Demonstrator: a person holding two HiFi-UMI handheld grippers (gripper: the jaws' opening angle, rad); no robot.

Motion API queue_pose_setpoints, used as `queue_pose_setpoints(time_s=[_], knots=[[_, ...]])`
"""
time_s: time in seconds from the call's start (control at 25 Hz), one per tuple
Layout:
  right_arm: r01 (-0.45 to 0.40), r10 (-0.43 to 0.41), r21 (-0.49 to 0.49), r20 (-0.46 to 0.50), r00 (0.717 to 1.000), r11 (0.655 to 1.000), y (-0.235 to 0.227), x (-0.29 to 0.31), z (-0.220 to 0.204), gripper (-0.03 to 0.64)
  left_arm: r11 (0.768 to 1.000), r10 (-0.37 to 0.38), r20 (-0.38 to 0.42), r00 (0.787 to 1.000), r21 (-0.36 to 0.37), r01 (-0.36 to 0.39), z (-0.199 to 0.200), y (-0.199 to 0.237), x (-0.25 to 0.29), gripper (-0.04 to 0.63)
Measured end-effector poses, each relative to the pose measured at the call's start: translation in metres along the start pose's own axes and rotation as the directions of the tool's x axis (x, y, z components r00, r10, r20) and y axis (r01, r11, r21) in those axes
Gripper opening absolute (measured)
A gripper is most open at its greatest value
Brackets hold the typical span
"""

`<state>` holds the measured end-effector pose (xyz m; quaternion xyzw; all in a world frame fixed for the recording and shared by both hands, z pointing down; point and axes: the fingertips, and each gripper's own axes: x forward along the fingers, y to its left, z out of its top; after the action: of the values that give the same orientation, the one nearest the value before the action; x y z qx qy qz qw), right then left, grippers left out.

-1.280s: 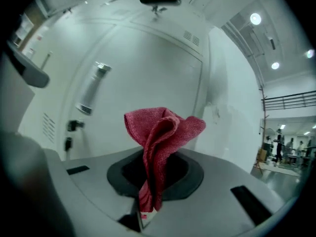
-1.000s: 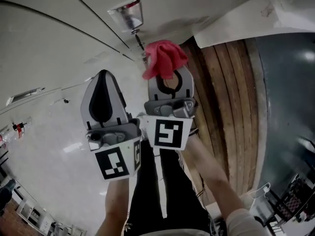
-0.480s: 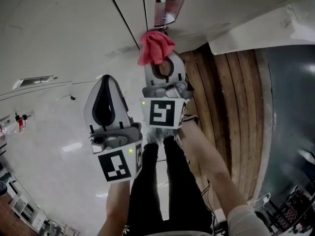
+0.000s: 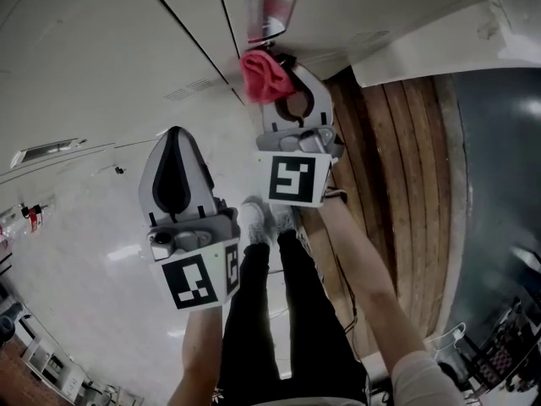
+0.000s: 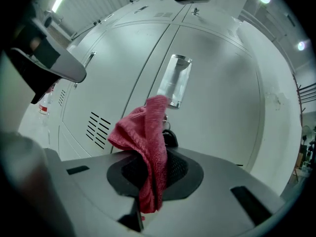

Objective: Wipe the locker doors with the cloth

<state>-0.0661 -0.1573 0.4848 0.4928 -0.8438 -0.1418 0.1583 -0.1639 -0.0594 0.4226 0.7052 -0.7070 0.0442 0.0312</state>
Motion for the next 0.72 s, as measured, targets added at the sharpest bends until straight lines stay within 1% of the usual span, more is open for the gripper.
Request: queue_pose_setpoints(time_s=[0.12,0.24,0.44,0.6,0.72], knots=[[0.004,-0.004,-0.023,-0.002,1.0,1.0,-0.013,0.0,-0.008,0.04,1.0,-0.019,-0.012,1.0,0.004,0.019,-0.005,-0.011,0.005,0.017],[0.031,-0.031,-0.027,-0.003,1.0,0.999,-0.031,-0.001,-0.017,0.04,0.999,-0.037,-0.018,0.999,0.01,0.037,-0.008,-0.021,0.011,0.017],[0.135,-0.134,0.015,-0.037,0.99,0.991,-0.081,-0.004,-0.043,0.04,0.998,-0.058,-0.014,0.998,0.017,0.058,-0.009,-0.037,0.025,0.017],[0.236,-0.231,0.046,-0.09,0.969,0.971,-0.131,-0.007,-0.071,0.04,0.997,-0.078,-0.01,0.997,0.018,0.078,-0.011,-0.053,0.037,0.017],[0.278,-0.273,0.032,-0.107,0.956,0.96,-0.156,-0.008,-0.083,0.04,0.995,-0.098,-0.017,0.995,0.018,0.098,-0.014,-0.067,0.045,0.017]])
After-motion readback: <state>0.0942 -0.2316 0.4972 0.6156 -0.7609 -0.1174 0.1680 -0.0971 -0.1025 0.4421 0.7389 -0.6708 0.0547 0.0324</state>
